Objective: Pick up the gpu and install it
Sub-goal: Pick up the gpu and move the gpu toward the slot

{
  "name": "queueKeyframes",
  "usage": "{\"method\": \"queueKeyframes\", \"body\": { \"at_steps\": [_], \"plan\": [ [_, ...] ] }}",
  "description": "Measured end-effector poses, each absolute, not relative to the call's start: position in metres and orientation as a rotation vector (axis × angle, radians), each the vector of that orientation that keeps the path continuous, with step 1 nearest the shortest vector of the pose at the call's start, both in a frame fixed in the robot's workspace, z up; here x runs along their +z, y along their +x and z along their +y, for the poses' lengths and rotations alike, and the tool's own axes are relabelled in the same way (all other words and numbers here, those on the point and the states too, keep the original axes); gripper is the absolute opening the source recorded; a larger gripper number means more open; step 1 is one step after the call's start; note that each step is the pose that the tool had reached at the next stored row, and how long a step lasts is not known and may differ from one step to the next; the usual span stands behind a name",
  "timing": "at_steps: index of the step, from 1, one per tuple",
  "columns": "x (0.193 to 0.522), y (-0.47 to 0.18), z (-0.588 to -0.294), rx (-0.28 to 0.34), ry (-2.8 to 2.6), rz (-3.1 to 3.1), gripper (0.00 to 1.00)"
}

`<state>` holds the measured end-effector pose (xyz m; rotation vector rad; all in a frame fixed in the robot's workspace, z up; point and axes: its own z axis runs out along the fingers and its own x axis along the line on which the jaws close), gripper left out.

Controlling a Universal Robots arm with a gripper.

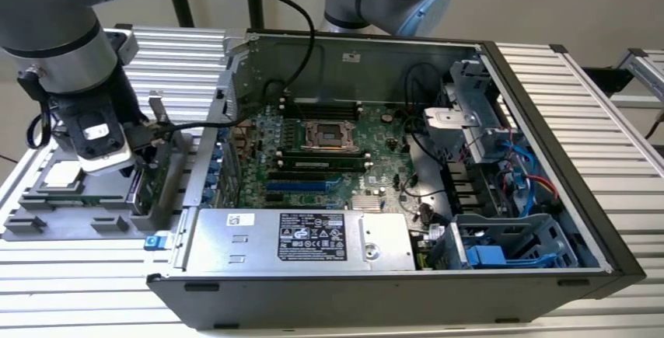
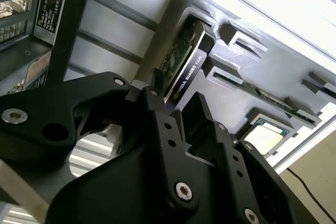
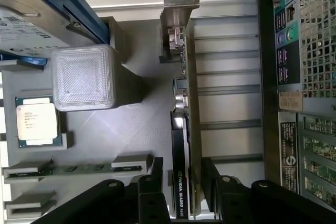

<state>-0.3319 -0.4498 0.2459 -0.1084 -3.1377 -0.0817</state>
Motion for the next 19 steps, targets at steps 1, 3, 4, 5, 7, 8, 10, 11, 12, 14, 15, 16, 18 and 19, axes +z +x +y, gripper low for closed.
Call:
{"method": "queueKeyframes", "body": {
  "at_steps": [1,3,4,5,7,8,10,11,12,14,15,16,18,19],
  "plan": [
    [0.2450,-0.3319,-0.4498,-0.082,-0.108,-3.138,1.00],
    [0.2432,-0.3319,-0.4497,-0.082,-0.108,-3.138,1.00],
    [0.2425,-0.3319,-0.4498,-0.082,-0.108,-3.138,1.00],
    [0.2416,-0.3319,-0.4498,-0.082,-0.107,-3.138,1.00],
    [0.2401,-0.3319,-0.4498,-0.082,-0.107,-3.138,1.00],
    [0.2395,-0.3319,-0.4498,-0.082,-0.106,-3.138,1.00],
    [0.2395,-0.3319,-0.4498,-0.081,-0.106,-3.138,1.00],
    [0.2394,-0.3319,-0.4498,-0.081,-0.106,-3.138,1.00],
    [0.2393,-0.3319,-0.4498,-0.082,-0.106,-3.138,1.00],
    [0.2392,-0.3319,-0.4498,-0.082,-0.106,-3.138,1.00],
    [0.2392,-0.3319,-0.4498,-0.082,-0.106,-3.138,1.00],
    [0.2392,-0.3319,-0.4498,-0.082,-0.106,-3.138,1.00],
    [0.2391,-0.3319,-0.4498,-0.082,-0.106,-3.138,1.00],
    [0.2391,-0.3319,-0.4498,-0.082,-0.106,-3.138,1.00]
  ]
}}
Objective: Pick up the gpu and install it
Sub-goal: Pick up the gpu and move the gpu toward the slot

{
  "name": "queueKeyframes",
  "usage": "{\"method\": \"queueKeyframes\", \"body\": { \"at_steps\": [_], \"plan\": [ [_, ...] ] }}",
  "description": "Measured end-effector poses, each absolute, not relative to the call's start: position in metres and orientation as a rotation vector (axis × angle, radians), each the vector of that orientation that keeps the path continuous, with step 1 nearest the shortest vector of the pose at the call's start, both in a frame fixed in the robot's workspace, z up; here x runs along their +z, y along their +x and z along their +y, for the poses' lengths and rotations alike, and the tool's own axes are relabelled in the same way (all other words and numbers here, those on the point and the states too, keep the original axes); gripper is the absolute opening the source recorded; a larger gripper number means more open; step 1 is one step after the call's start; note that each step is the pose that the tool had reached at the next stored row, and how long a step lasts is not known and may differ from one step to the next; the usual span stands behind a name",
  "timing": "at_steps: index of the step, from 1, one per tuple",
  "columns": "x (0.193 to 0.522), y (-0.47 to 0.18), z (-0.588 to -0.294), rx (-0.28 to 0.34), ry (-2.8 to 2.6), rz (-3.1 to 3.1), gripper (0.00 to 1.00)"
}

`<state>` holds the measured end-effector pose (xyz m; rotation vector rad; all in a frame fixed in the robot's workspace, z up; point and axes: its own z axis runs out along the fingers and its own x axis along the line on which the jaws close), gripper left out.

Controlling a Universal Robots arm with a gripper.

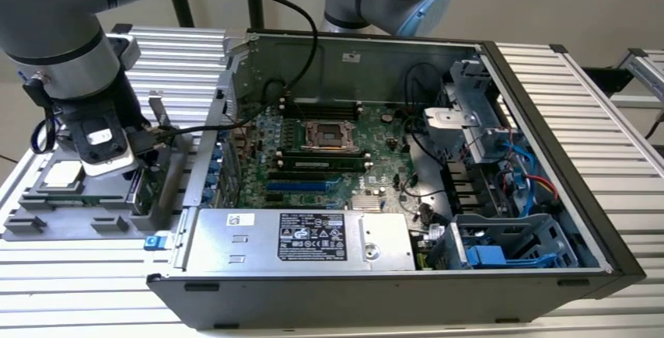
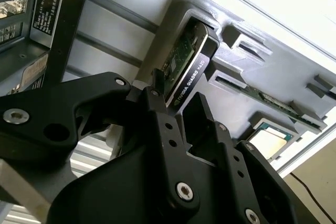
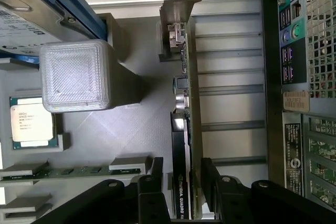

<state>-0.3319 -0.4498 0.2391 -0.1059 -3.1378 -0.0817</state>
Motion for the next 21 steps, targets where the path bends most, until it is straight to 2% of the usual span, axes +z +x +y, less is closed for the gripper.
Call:
{"method": "queueKeyframes", "body": {
  "at_steps": [1,2,21],
  "plan": [
    [0.2391,-0.3319,-0.4498,-0.082,-0.106,-3.138,1.00],
    [0.2391,-0.3319,-0.4498,-0.082,-0.106,-3.138,0.00],
    [0.2387,-0.3319,-0.4498,-0.082,-0.106,-3.138,0.00]
  ]
}}
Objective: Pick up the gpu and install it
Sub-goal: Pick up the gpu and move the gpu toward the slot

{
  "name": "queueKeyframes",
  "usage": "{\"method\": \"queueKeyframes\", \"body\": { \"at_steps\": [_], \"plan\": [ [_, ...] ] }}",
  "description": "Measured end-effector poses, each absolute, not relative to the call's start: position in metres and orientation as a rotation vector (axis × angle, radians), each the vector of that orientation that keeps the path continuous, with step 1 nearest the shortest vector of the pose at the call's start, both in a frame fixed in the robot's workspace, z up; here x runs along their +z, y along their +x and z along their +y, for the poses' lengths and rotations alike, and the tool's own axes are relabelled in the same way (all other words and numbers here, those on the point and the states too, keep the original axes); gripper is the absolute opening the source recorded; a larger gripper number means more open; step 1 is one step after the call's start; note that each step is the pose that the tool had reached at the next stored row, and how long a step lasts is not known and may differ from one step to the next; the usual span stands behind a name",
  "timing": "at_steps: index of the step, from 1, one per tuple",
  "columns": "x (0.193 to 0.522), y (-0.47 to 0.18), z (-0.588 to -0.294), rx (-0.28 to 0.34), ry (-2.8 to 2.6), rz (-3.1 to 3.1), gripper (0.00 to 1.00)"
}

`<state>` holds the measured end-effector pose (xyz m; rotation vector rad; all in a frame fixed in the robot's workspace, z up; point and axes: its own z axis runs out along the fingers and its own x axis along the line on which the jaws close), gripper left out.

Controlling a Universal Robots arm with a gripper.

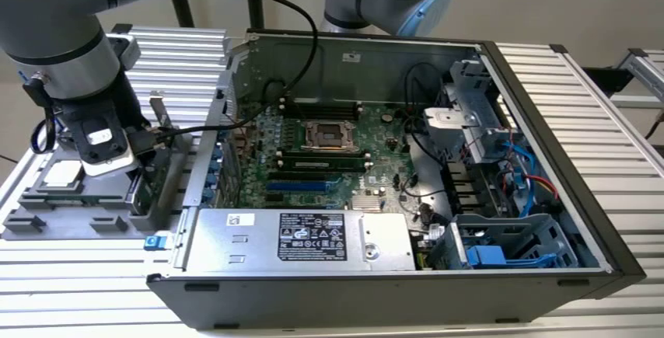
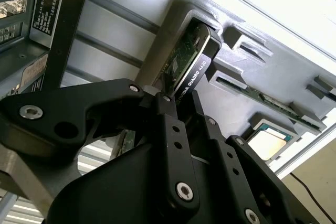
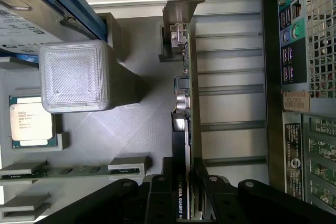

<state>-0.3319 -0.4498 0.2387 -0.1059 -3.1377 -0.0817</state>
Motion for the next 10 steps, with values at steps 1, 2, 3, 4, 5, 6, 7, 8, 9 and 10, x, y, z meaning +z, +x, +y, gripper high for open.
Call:
{"method": "queueKeyframes", "body": {
  "at_steps": [1,2,3,4,5,6,7,8,9,10],
  "plan": [
    [0.2386,-0.3319,-0.4498,-0.082,-0.106,-3.138,0.00],
    [0.2386,-0.3319,-0.4498,-0.082,-0.106,-3.138,0.00],
    [0.2386,-0.3319,-0.4498,-0.082,-0.106,-3.138,0.00],
    [0.2386,-0.3319,-0.4498,-0.082,-0.106,-3.138,0.00],
    [0.2386,-0.3319,-0.4498,-0.082,-0.106,-3.138,0.00],
    [0.2385,-0.3319,-0.4498,-0.082,-0.106,-3.138,0.00],
    [0.2385,-0.3319,-0.4498,-0.082,-0.106,-3.138,0.00],
    [0.2385,-0.3319,-0.4498,-0.082,-0.106,-3.138,0.00],
    [0.2384,-0.3319,-0.4498,-0.082,-0.106,-3.138,0.00],
    [0.2384,-0.3319,-0.4498,-0.082,-0.106,-3.138,0.00]
  ]
}}
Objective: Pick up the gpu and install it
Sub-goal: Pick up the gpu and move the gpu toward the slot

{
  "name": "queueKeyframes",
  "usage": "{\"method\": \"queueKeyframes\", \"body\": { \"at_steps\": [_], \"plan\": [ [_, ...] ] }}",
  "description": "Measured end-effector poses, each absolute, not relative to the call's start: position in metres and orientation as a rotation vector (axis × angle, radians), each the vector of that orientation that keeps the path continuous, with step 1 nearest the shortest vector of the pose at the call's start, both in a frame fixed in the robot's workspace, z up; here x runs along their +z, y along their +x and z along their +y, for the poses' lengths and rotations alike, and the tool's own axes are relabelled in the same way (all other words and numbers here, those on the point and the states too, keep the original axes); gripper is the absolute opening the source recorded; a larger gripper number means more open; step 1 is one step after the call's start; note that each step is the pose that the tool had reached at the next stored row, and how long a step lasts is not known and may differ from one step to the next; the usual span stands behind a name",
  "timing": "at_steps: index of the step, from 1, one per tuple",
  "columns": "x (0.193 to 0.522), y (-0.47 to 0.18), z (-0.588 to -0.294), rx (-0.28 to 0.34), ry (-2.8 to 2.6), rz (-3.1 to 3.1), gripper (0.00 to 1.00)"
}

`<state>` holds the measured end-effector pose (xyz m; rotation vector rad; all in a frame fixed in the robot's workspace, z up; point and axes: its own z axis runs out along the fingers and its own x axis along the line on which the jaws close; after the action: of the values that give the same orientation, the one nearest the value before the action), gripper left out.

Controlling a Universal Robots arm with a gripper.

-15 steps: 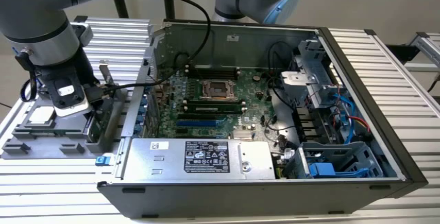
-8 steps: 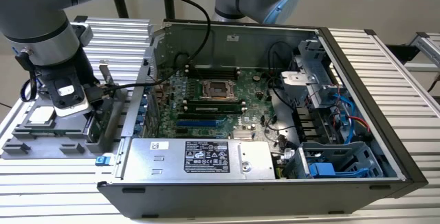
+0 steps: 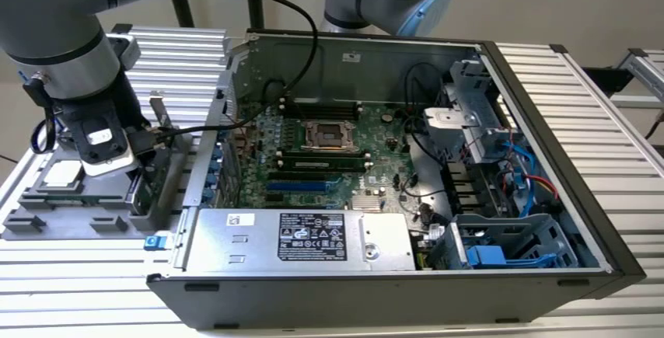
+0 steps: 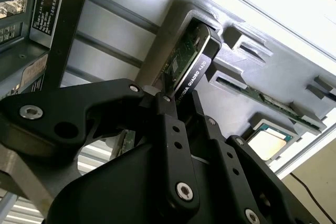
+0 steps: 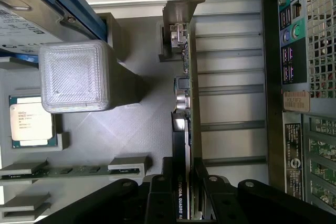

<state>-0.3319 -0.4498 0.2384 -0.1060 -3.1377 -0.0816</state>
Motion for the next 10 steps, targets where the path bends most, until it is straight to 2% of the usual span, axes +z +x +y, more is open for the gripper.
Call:
{"method": "queueKeyframes", "body": {
  "at_steps": [10],
  "plan": [
    [0.2381,-0.3319,-0.4498,-0.082,-0.106,-3.138,0.00]
  ]
}}
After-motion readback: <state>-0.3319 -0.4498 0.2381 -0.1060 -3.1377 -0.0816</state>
